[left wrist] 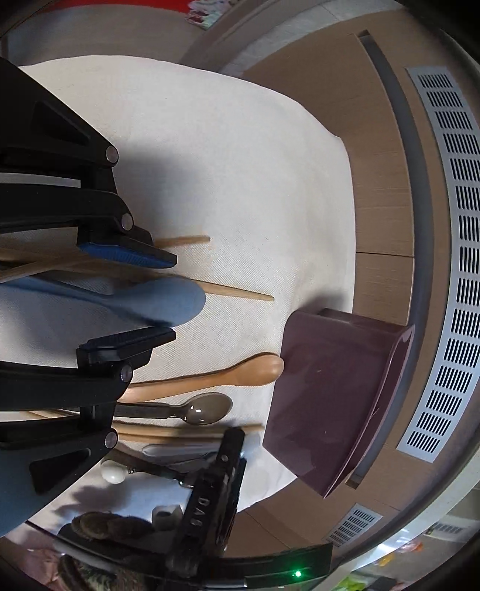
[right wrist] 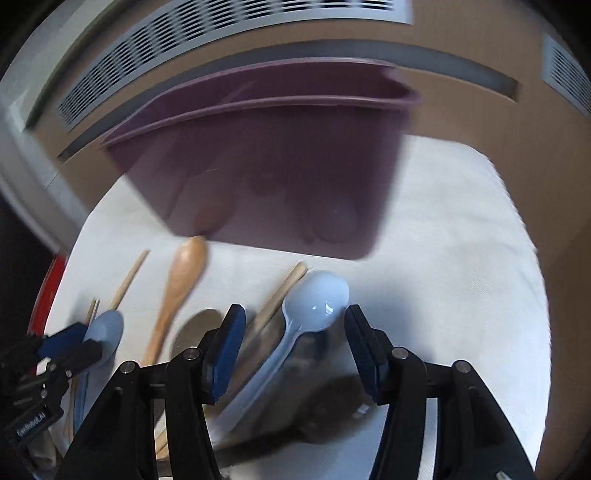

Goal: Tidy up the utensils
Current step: 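Grasp the blue-grey spoon with the left tool while the right tool grasps the white plastic spoon, then lift both held spoons up toward the maroon caddy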

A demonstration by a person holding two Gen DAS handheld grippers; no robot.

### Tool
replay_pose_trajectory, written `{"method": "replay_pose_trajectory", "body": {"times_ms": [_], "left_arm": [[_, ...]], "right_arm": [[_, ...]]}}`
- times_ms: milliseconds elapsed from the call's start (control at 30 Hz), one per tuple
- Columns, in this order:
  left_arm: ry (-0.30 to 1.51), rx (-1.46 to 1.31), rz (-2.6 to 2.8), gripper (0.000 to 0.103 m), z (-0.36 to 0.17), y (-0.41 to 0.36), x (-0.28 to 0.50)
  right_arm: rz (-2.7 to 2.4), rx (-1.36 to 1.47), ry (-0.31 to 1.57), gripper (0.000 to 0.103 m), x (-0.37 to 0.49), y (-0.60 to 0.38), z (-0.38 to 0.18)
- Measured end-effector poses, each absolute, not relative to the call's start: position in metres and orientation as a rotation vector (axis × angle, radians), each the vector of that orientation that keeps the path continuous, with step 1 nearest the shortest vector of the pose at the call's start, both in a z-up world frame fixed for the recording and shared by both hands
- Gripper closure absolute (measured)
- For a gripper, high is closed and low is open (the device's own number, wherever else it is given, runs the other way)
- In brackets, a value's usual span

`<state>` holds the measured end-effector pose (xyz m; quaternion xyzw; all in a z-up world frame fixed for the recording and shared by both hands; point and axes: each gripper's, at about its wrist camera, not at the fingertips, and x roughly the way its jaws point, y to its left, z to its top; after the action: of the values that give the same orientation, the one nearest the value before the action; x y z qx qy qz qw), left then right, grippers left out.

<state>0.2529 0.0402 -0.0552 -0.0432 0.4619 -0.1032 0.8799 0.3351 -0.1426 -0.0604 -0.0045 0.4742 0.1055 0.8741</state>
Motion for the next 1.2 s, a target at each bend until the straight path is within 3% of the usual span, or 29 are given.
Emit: {"method": "replay_pose_trajectory", "body": {"times_ms": [133,233,367,533,567,633,767,833,1200], "left_arm": [[0.969,-0.106,-0.228,0.068,-0.055,0.043,0.250],[0.976,-0.121,-0.238,0.067,-0.057,0.042,0.252],[0.982,-0.124,-0.249,0.065,-0.058,0.041,0.251],[0.975,-0.118,-0.246,0.064,-0.056,0.039,0.249],[0.973,-0.116,-0.242,0.064,-0.055,0.039,0.248],[0.969,-0.114,-0.237,0.063,-0.053,0.040,0.247],[0.952,-0.098,-0.218,0.055,-0.046,0.048,0.241],[0.952,-0.085,-0.215,0.054,-0.044,0.052,0.240],[1.063,0.066,-0.309,0.054,-0.048,0.030,0.264]], "right_arm": [[0.273,-0.162,0.994,0.045,0.319,-0.135,-0.059],[0.239,-0.199,0.997,0.033,0.309,-0.146,-0.054],[0.181,-0.202,0.980,0.033,0.302,-0.164,-0.047],[0.134,-0.015,0.993,0.034,0.317,-0.167,-0.046],[0.124,0.032,0.995,0.035,0.322,-0.164,-0.047],[0.116,0.077,1.003,0.052,0.334,-0.156,-0.051],[0.077,0.006,0.992,0.058,0.349,-0.136,-0.055],[0.102,-0.043,0.980,0.070,0.349,-0.130,-0.052],[0.222,-0.106,0.862,0.070,0.301,-0.146,0.001]]}}
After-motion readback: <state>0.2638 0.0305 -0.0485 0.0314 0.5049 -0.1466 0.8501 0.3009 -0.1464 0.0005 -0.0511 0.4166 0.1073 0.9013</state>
